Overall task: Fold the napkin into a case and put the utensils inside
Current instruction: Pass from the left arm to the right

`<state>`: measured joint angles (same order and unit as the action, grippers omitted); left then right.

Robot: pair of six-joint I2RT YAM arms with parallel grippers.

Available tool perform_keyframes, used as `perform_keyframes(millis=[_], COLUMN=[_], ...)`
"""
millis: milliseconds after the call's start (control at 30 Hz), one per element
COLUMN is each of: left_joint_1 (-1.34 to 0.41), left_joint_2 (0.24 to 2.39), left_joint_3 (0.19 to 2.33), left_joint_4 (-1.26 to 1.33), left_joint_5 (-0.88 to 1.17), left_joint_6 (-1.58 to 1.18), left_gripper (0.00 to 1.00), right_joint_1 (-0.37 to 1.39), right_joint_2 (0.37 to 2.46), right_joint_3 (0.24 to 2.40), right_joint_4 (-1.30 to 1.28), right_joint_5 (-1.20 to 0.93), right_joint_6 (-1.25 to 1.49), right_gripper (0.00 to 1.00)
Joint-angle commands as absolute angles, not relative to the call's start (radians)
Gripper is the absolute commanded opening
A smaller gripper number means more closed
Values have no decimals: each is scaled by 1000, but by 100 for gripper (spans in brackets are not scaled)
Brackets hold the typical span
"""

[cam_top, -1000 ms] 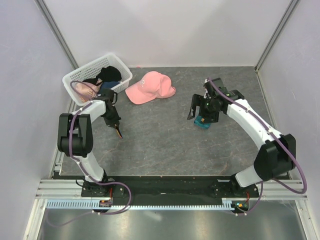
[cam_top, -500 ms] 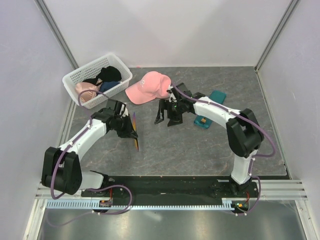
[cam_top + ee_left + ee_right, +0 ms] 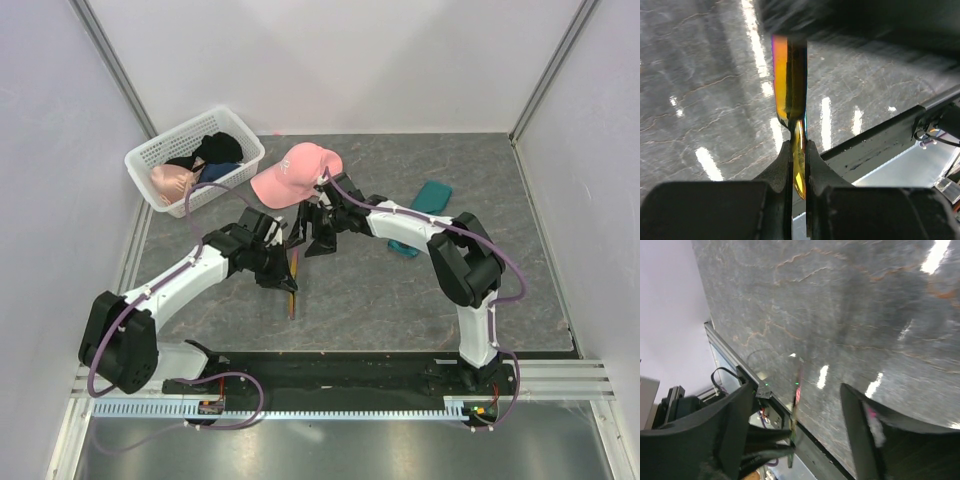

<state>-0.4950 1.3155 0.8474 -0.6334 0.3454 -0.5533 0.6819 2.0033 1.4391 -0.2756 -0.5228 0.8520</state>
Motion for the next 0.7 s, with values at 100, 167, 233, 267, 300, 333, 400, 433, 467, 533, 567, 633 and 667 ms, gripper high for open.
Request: perform_keyframes(millis=[100, 167, 233, 267, 300, 333, 400, 433, 467, 533, 567, 633, 667], left_joint_1=[-535, -537, -537, -534, -531, -523, -517, -509, -503, -492, -491, -491, -491], left_joint_2=[1330, 1335, 1335, 1335, 1332, 1325, 1290, 1278, 1263, 1261, 1267, 1273, 1273], left_joint_3=[962, 977, 989, 999, 1003, 1002, 997, 997, 994, 988, 983, 960, 947], left_joint_4=[-615, -624, -633, -643, -655, -650, -635, -635, -635, -621, -611, -534, -488], left_joint_5=[341, 341, 360, 376, 399, 450, 483, 497, 509, 569, 601, 691, 725], left_joint_6=[-572, -563, -560, -557, -560, -566, -580, -592, -597, -607, -620, -647, -690], left_gripper=[2, 2, 2, 5, 14, 26, 50, 56, 61, 66, 69, 70, 69], right_joint_1=[719, 716, 707, 703, 695, 678, 658, 638, 629, 606, 601, 600, 600], right_joint_2=[2030, 2020, 1999, 1978, 1964, 1950, 1904, 1888, 1853, 1819, 1789, 1761, 1732], right_joint_3=[1404, 1396, 1388, 1373, 1361, 1345, 1310, 1292, 1283, 1261, 1237, 1217, 1183], right_joint_4=[-149, -140, -129, -126, -118, -85, -69, -60, -57, -25, -8, 72, 109], right_joint_5=[-586, -591, -600, -609, -618, -633, -663, -670, -675, -681, -690, -687, -684], right_joint_6=[939, 948, 960, 965, 979, 983, 989, 992, 996, 1020, 1034, 1083, 1106], right_gripper=[56, 29, 0, 0, 0, 0, 0, 0, 0, 0, 0, 0, 0])
